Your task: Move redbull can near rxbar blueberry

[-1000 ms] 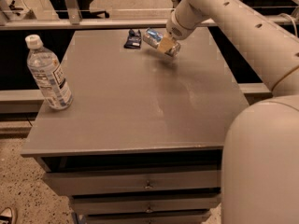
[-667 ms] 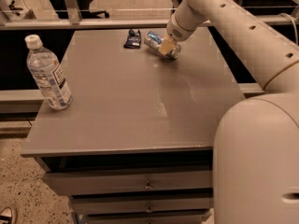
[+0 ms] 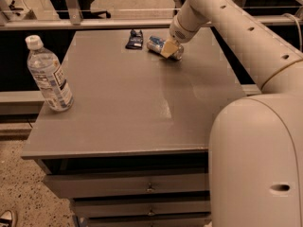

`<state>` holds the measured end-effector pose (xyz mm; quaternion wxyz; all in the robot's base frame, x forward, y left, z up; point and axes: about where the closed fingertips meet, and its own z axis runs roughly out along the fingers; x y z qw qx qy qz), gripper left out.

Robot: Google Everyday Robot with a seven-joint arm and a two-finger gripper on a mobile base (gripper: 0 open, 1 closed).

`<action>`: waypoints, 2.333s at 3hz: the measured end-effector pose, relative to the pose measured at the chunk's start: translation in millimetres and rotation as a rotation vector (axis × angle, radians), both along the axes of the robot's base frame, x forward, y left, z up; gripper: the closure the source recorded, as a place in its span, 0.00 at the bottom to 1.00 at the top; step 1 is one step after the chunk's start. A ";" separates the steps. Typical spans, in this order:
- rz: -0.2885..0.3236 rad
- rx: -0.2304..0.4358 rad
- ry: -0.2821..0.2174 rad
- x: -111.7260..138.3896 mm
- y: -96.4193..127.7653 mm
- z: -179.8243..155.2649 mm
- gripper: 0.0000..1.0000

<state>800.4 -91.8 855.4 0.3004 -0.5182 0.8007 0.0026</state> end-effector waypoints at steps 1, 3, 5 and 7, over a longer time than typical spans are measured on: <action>0.025 0.002 0.000 -1.7 8.4 2.4 0.12; 0.077 0.021 -0.010 -6.7 33.8 15.2 0.00; 0.077 0.038 -0.004 -9.3 34.2 18.2 0.00; -0.025 0.334 -0.040 -65.4 -53.8 77.2 0.00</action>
Offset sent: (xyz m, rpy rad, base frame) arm -0.0080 0.0319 0.0239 0.0180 -0.0198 0.0789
